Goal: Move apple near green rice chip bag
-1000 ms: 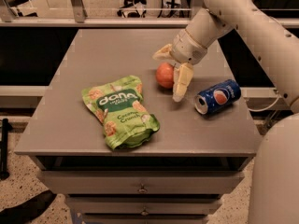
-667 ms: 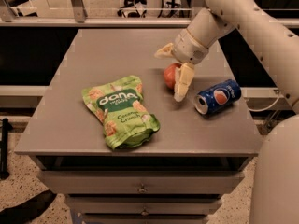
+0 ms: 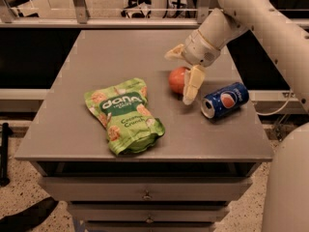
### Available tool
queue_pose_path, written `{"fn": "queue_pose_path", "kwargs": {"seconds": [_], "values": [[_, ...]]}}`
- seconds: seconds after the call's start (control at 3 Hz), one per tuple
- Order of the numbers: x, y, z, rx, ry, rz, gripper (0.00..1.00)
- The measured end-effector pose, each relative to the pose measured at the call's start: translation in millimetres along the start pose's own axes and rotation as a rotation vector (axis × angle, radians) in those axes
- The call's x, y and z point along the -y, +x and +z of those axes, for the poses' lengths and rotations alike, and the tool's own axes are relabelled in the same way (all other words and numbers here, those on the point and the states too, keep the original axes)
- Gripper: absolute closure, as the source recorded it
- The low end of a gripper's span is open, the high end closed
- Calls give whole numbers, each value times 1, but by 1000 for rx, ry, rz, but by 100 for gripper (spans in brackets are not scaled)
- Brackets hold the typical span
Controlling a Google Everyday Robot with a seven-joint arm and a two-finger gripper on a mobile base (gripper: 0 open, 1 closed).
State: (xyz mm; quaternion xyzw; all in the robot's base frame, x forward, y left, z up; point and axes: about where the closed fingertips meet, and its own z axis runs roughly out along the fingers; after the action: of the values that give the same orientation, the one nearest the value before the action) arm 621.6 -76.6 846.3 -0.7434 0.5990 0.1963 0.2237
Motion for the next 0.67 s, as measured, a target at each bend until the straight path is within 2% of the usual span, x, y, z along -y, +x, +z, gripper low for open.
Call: {"fn": "queue_pose_path", "kwargs": {"seconds": [0.67], "values": [[7, 13, -14, -31, 35, 25, 0]]}}
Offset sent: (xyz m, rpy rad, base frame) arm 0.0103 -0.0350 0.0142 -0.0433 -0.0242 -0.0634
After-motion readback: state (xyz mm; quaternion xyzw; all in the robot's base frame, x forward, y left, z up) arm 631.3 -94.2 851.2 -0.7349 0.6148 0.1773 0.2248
